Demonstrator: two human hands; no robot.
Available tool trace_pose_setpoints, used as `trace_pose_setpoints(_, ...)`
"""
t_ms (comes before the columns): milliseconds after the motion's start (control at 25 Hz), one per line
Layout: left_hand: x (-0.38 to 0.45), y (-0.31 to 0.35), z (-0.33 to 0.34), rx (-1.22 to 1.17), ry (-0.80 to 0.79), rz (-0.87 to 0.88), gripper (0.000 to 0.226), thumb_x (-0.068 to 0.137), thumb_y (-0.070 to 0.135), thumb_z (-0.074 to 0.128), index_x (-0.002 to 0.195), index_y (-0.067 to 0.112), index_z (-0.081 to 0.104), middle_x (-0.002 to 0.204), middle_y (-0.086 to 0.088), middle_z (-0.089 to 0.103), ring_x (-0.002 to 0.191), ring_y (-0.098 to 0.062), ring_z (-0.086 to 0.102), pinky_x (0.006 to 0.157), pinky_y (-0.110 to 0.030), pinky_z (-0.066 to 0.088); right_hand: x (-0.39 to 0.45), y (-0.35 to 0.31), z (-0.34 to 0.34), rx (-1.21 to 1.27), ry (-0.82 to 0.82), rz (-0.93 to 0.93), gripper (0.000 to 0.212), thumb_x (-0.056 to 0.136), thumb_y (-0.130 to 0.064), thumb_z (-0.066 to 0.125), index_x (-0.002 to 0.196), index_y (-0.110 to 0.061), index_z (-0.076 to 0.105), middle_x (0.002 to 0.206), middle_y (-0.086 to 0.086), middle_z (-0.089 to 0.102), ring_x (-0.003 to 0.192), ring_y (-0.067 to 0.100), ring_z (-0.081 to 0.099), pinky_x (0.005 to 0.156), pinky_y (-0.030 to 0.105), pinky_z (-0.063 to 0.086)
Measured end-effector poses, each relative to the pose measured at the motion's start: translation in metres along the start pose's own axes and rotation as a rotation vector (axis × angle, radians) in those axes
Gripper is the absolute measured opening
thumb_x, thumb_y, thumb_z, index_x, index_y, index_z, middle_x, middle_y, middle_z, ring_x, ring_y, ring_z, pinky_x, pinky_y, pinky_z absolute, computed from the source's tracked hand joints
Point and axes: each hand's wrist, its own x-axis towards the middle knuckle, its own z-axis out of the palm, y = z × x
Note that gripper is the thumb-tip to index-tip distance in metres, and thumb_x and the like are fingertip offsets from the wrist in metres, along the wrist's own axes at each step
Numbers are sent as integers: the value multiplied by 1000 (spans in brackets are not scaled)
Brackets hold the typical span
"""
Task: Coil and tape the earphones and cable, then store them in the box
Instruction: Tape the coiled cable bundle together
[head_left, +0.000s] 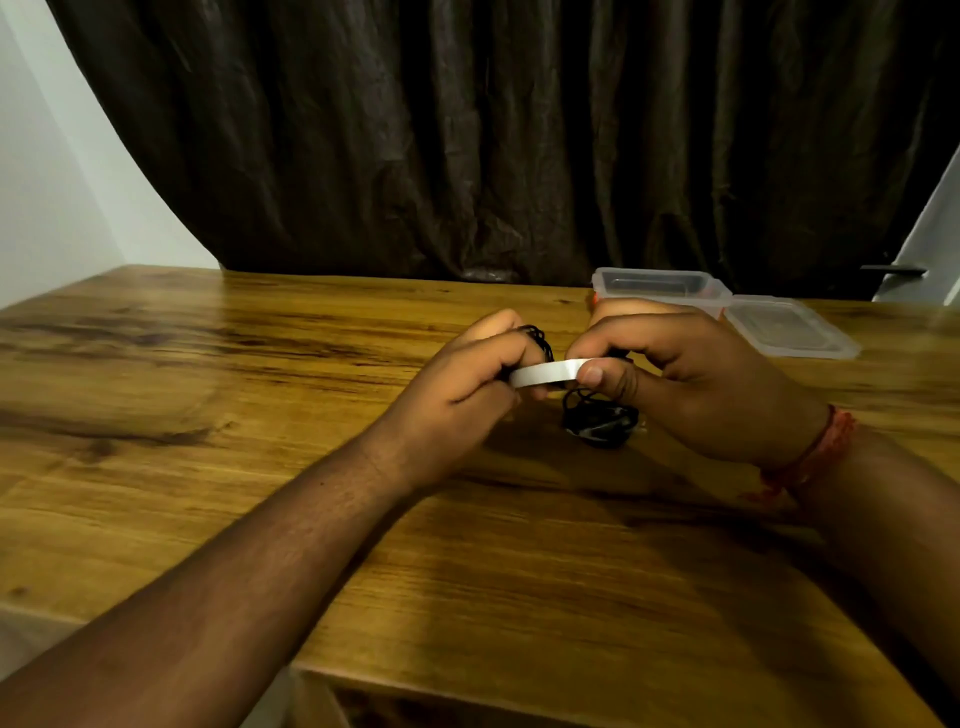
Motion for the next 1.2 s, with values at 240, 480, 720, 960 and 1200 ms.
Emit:
trace_pose_setpoints(240, 1, -7, 0, 176, 348, -86, 39, 89, 51, 52, 112, 21, 62, 108, 7, 43, 97, -8, 53, 79, -26, 48, 0, 4, 4, -245, 136, -60, 26, 94, -33, 56, 97, -11, 70, 86, -2, 59, 78, 9, 54, 68, 22, 42)
trace_pose_setpoints(480, 5, -10, 9, 242, 386, -83, 18, 88, 36, 64, 102, 23, 64, 100, 11, 46, 93, -7, 54, 77, -25, 49, 1, 3, 12, -385, 178, -56, 29, 94, -38, 53, 99, -13, 68, 89, -2, 59, 83, 13, 54, 69, 28, 42)
trace_pose_setpoints(720, 5, -12, 9, 310, 389, -35, 17, 90, 29, 62, 103, 19, 66, 95, 21, 43, 88, -4, 51, 74, -21, 45, 3, 4, 13, -514, 146, -53, 30, 95, -40, 51, 100, -15, 67, 93, -3, 57, 88, 14, 52, 74, 23, 34)
trace_pose_setpoints(960, 6, -13, 10, 341, 388, 18, 14, 90, 23, 62, 99, 13, 69, 91, 22, 43, 82, 2, 48, 70, -18, 43, 4, 4, 17, -663, 118, -79, 26, 94, -37, 54, 101, -15, 65, 94, 1, 60, 89, 18, 52, 78, 21, 26)
trace_pose_setpoints(1200, 6, -13, 8, 367, 385, 2, 16, 87, 27, 59, 92, 14, 66, 87, 10, 47, 80, -9, 52, 65, -35, 50, 5, 1, 17, -685, 70, -106, 25, 93, -37, 54, 97, -15, 65, 93, 1, 60, 88, 21, 54, 76, 35, 41)
